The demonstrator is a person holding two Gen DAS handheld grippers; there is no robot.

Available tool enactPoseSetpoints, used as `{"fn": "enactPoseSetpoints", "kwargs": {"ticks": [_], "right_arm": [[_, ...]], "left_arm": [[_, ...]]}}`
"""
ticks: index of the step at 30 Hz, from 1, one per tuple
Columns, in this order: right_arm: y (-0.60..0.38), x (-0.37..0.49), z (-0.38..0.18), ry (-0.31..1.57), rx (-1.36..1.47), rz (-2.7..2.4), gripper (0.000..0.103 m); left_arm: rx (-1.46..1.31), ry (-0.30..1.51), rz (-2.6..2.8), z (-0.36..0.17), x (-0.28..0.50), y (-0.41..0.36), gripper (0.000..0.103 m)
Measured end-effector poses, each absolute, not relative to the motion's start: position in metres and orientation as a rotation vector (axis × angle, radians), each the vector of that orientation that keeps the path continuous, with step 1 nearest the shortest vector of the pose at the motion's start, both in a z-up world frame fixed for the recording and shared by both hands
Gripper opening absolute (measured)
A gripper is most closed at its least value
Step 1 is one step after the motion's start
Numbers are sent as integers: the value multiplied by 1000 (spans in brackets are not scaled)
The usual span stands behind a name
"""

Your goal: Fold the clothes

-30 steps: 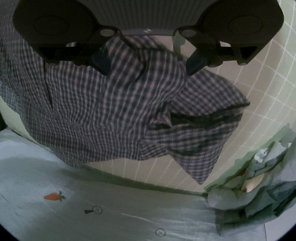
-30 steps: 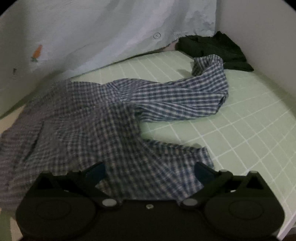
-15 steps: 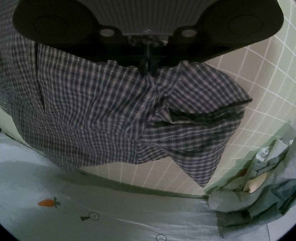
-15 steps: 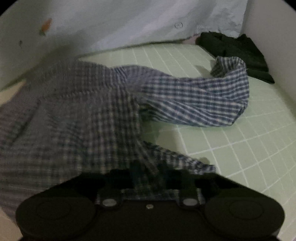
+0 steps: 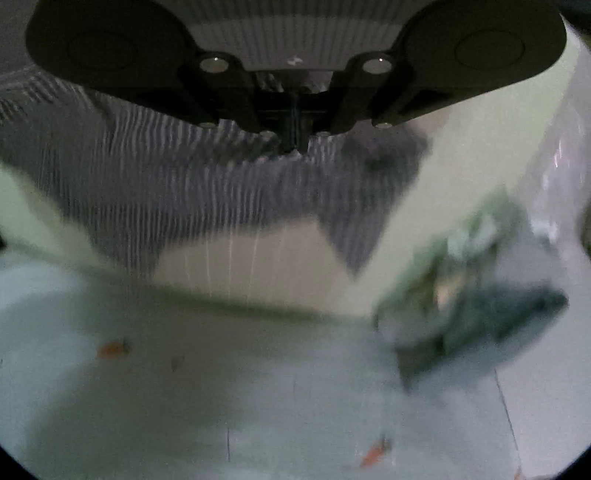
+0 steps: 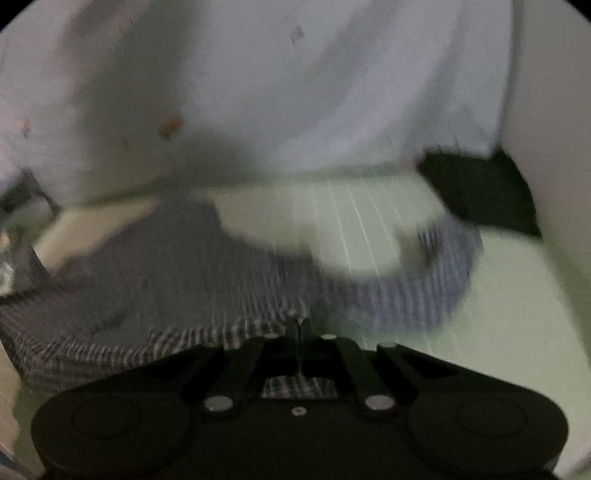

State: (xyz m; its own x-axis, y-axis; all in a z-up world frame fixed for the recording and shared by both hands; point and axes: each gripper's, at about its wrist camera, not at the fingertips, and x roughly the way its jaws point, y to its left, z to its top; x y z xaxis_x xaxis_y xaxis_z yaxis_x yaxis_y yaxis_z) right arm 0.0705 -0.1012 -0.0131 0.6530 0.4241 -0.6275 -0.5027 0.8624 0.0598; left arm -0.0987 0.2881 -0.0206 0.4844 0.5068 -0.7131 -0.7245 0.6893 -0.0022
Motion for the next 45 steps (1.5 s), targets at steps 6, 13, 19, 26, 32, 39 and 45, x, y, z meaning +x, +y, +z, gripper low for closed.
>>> {"fn": "enactPoseSetpoints", "kwargs": {"ticks": [6, 13, 19, 26, 32, 39, 45], "right_arm": [[-62, 200, 33, 489, -40, 516, 1], [-45, 298, 24, 544, -7, 321, 41], [-65, 272, -60, 761, -41, 379, 49], [-64, 257, -118, 926, -14, 377, 62], [-56, 254, -137, 989, -18, 384, 33], [-71, 236, -111, 912, -22, 416, 1], [-102, 188, -45, 768, 34, 472, 1]], "left_arm": [[-316, 464, 812, 32, 6, 354, 5], [-388, 533, 731, 3, 53, 360, 53], [-537, 822, 705, -96, 25, 340, 53], [-599, 869, 652, -131, 25, 335, 69], [-621, 852, 632, -138, 33, 344, 59], [-610, 780, 625, -113, 13, 342, 2], [-522, 663, 602, -35, -55, 305, 2]]}}
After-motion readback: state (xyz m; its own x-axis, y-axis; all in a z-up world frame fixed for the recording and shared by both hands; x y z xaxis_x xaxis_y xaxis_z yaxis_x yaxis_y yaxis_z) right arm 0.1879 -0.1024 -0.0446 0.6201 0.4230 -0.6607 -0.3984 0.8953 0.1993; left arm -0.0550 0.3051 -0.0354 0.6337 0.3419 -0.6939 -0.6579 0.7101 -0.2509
